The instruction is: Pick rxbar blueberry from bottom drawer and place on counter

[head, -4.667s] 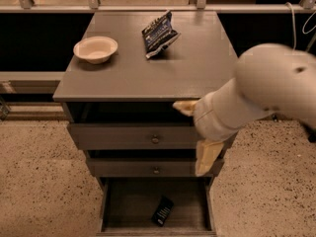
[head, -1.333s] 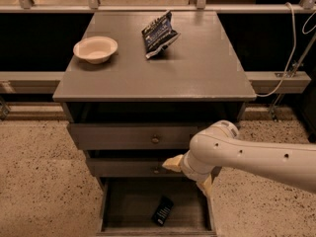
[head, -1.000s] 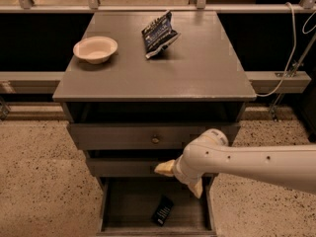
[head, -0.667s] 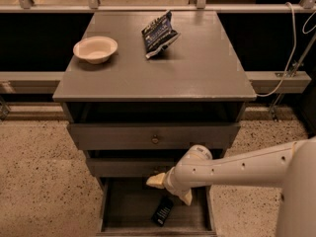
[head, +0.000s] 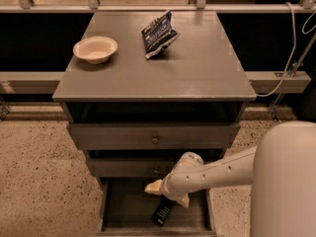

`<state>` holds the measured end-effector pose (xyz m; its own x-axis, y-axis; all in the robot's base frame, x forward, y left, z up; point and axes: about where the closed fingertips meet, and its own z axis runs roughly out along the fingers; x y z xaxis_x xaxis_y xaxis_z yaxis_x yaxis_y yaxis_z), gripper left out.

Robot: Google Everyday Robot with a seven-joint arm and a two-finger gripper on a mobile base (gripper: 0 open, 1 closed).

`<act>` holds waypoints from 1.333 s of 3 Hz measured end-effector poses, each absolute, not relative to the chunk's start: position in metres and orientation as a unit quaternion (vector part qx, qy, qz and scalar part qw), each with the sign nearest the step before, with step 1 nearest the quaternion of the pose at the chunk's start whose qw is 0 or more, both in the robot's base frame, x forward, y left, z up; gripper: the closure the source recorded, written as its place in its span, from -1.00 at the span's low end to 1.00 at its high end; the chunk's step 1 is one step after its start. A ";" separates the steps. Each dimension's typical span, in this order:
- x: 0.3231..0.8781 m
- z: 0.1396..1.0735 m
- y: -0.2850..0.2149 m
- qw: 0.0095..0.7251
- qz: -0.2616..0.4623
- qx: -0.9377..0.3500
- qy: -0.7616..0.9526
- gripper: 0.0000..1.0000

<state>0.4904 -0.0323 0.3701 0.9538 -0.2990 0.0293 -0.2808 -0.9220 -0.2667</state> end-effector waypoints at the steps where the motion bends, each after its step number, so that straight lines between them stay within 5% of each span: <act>1: 0.492 0.360 -0.030 0.129 -0.024 -0.980 0.146 -1.00; 4: 0.518 0.247 -0.031 0.159 -0.041 -0.965 0.205 -1.00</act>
Offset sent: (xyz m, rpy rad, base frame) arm 0.0311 0.0036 -0.1227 0.0441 0.0243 -0.0568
